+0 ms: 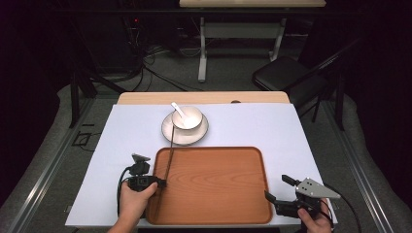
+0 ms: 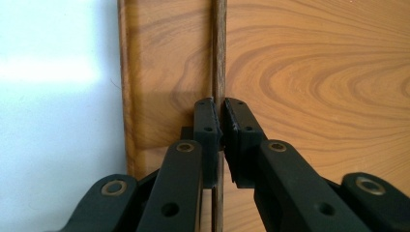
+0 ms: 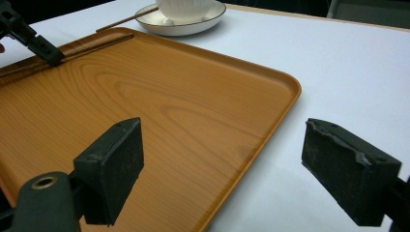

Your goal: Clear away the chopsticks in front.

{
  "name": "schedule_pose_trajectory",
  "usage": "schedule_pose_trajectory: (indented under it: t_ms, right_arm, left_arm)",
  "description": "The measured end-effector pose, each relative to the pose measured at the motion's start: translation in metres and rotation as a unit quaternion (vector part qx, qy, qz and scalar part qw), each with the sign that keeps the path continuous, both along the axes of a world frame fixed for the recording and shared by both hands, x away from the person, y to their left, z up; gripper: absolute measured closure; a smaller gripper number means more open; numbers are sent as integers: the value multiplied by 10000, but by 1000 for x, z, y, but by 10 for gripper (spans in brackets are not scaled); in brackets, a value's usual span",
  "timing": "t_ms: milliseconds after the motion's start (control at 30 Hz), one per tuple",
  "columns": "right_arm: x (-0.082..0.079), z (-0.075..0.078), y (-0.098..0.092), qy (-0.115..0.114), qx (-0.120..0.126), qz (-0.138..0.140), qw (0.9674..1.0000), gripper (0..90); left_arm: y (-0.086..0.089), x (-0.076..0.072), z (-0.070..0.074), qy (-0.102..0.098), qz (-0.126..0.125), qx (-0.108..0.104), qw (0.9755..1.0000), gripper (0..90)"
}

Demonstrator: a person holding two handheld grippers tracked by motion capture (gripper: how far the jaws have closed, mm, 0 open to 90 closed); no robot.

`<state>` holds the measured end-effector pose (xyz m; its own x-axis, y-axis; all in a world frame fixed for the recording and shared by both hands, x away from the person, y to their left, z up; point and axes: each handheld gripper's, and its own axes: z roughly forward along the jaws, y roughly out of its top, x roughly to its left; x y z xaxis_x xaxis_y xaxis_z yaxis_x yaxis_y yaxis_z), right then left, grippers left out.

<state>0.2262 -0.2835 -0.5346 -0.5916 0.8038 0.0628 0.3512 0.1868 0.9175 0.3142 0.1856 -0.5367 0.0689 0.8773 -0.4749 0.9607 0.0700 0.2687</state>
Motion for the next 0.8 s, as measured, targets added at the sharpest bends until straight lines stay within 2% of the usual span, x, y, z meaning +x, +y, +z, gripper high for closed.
schedule_pose_trajectory:
  t_ms: [500, 633, 800]
  right_arm:
    - [0, 0, 0, 10, -9, 7, 10000, 149]
    - [0, 0, 0, 9, -11, 5, 10000, 149]
    - [0, 0, 0, 24, -10, 2, 10000, 149]
  left_arm:
    - [-2, 0, 0, -38, -57, -2, 10000, 823]
    - [-1, -1, 4, -113, -89, -38, 9999, 776]
    - [2, 0, 18, -388, -120, -138, 9991, 682]
